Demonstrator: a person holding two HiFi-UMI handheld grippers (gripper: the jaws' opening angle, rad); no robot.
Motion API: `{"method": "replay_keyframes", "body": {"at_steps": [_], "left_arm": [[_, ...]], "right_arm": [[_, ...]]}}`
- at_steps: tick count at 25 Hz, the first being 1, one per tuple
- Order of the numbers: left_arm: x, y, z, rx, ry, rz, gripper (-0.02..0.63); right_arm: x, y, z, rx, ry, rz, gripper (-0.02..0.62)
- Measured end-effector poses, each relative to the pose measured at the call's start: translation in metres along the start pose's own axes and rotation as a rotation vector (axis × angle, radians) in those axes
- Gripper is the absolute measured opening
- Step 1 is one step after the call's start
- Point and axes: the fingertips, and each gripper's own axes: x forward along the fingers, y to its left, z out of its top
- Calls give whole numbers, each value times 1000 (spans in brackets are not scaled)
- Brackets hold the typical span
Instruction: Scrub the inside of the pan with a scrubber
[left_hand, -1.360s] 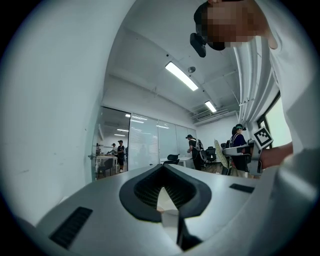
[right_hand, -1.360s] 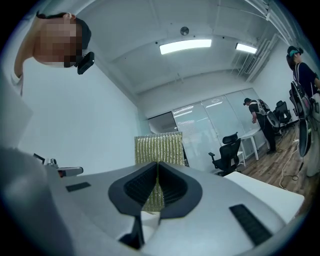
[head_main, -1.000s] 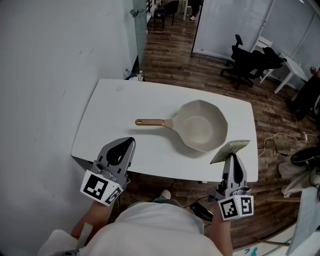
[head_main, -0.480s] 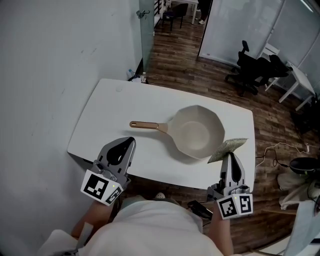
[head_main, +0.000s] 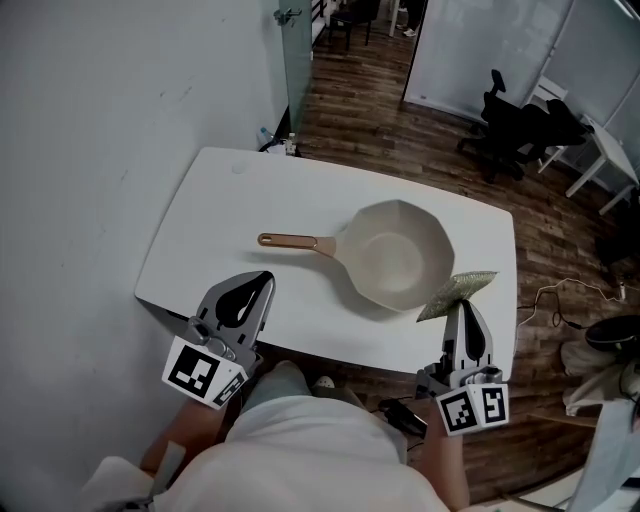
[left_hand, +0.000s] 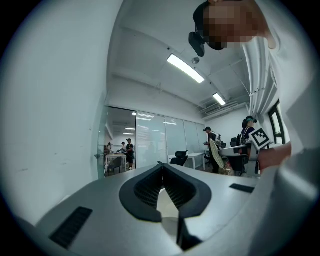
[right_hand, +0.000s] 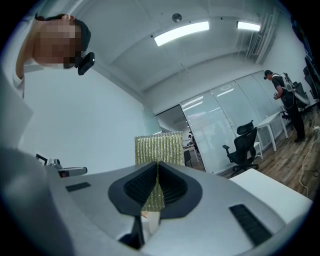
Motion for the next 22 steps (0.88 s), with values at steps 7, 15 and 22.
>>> {"method": "replay_keyframes", "body": {"at_steps": [7,15,22], "left_arm": [[8,-5,-8,17,33,-46,12],[40,3,-2,-15,10,-106,12],[67,8,0,-23,-10,-178,12]], "right_arm": [[0,-2,-13,20,27,-23,28],[-2,-15,-3,21,8,-96,28],[7,-16,5,5,-18,-142,28]]}}
